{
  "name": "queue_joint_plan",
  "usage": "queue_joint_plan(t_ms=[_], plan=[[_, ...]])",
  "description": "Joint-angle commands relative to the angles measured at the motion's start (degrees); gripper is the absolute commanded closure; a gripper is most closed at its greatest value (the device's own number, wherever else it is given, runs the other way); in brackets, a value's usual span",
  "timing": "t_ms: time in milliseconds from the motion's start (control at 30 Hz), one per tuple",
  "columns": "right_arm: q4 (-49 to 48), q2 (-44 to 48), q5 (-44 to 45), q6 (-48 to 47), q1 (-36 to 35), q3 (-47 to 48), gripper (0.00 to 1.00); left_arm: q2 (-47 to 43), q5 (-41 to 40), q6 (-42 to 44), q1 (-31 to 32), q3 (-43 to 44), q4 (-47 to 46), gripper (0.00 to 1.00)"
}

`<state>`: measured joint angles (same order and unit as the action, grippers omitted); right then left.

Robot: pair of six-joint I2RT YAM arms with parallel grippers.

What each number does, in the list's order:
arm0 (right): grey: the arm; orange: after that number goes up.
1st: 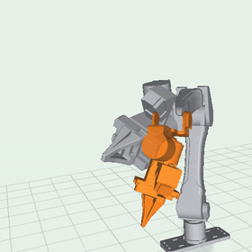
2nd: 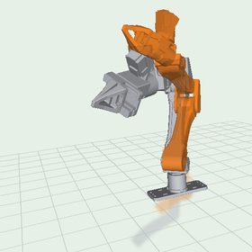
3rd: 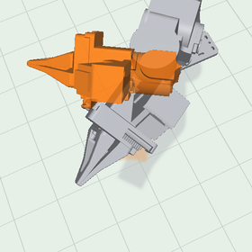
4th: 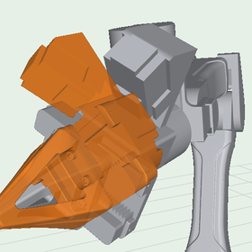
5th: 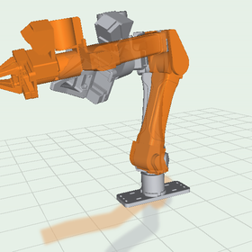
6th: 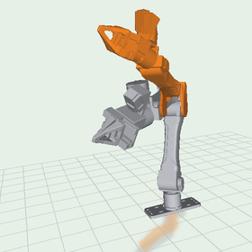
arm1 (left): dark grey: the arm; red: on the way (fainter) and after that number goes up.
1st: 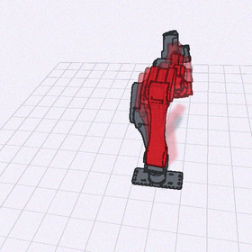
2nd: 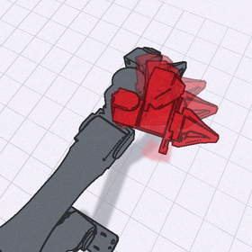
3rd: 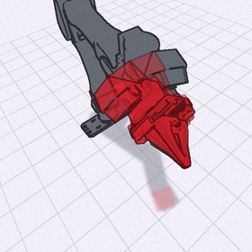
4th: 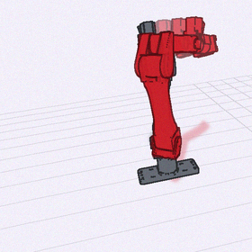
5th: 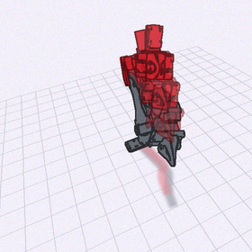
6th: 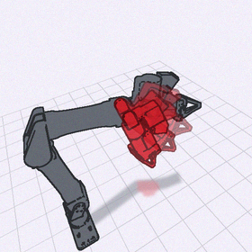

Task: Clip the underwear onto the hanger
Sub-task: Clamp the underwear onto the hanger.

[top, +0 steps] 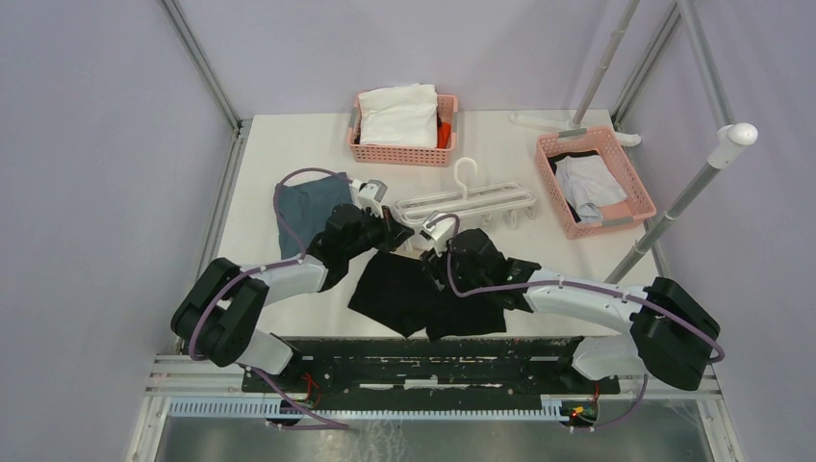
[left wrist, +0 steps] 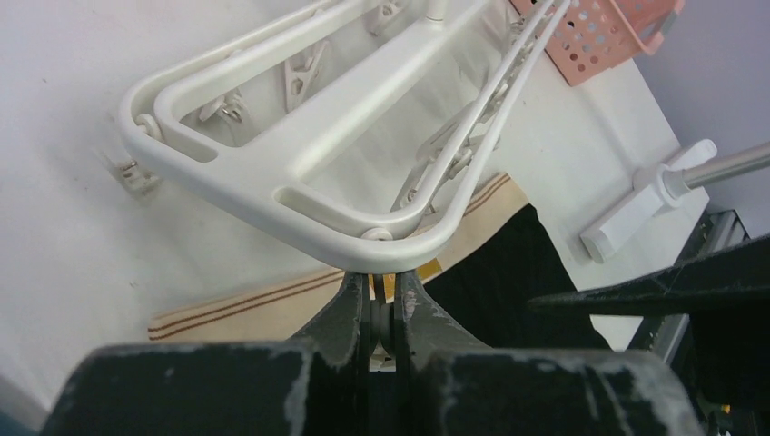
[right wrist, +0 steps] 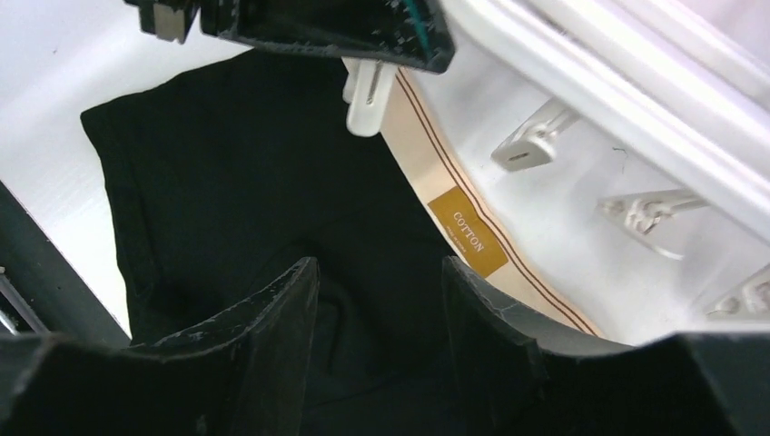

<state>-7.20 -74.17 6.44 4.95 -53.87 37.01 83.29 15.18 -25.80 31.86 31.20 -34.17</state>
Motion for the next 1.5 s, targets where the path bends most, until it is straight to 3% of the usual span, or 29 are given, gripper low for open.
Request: queue_joint_plan(t_ms=[0, 167, 667, 967, 1200, 1467], plan=[[4.8, -2.0, -0.6, 2.6, 0.5, 4.8, 0.39, 0.4, -4.3, 1.8, -0.2, 5.8, 1.2, 0.97], [0.4, -3.1, -4.9, 2.7, 1.5, 3.6, 0.36, 1.7, -7.3, 3.4, -0.4, 8.7, 3.8, 0.97], [-7.3, -7.9, -17.1, 2.6, 8.1, 3.3, 0.32, 4.2, -10.4, 5.3, -2.9, 6.1, -2.6, 0.97], [-13.4, -18.9, -25.6, 1.0, 10.8, 9.2, 0.23, 6.5, -5.4, 2.2, -5.2, 3.8, -8.1, 0.97], [-19.4, -27.8, -26.6, -0.7, 11.5, 12.8, 0.20, 7.7, -4.4, 2.4, -6.4, 2.9, -10.5, 0.97], [-18.2, -33.1, -28.0, -2.5, 11.8, 17.4, 0.18, 7.8, -5.4, 2.5, -6.7, 2.7, -11.3, 0.97]])
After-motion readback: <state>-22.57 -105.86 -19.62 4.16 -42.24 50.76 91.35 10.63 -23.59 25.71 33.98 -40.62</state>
